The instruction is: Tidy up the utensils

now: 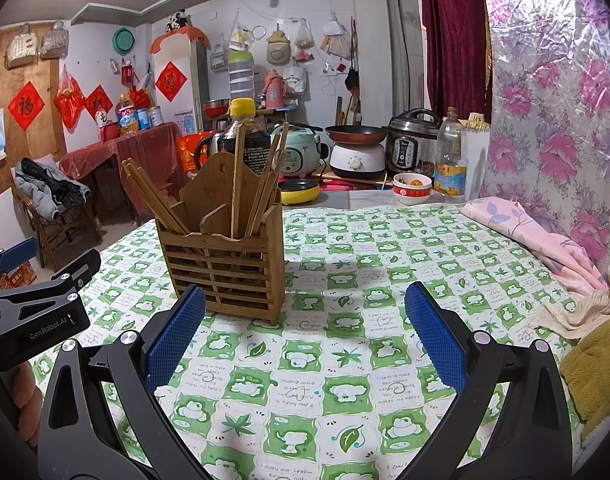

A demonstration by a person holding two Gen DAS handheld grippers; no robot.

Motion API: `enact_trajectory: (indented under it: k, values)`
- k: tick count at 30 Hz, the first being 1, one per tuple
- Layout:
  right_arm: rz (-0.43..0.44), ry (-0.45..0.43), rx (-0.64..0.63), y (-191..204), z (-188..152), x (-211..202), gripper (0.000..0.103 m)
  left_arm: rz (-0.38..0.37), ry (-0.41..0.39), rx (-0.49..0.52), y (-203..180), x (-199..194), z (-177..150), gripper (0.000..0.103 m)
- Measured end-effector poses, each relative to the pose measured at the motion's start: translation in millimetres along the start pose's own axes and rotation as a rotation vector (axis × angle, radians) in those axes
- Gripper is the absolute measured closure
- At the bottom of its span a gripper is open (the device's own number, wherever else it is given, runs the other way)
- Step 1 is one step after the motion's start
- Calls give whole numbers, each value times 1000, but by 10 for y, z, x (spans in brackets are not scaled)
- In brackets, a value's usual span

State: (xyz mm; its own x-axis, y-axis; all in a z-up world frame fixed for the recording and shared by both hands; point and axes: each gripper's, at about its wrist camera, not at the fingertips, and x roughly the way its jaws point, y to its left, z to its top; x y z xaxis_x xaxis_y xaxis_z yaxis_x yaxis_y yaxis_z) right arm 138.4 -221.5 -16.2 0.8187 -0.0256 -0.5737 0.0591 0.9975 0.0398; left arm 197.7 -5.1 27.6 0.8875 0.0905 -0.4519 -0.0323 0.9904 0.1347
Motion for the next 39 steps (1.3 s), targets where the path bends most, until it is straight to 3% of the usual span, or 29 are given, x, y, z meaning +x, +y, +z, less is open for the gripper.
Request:
enact_trajectory:
  k: [39]
  values:
    - [-3, -4, 3, -9, 10, 1, 7, -9, 3, 0, 65, 13, -19, 6]
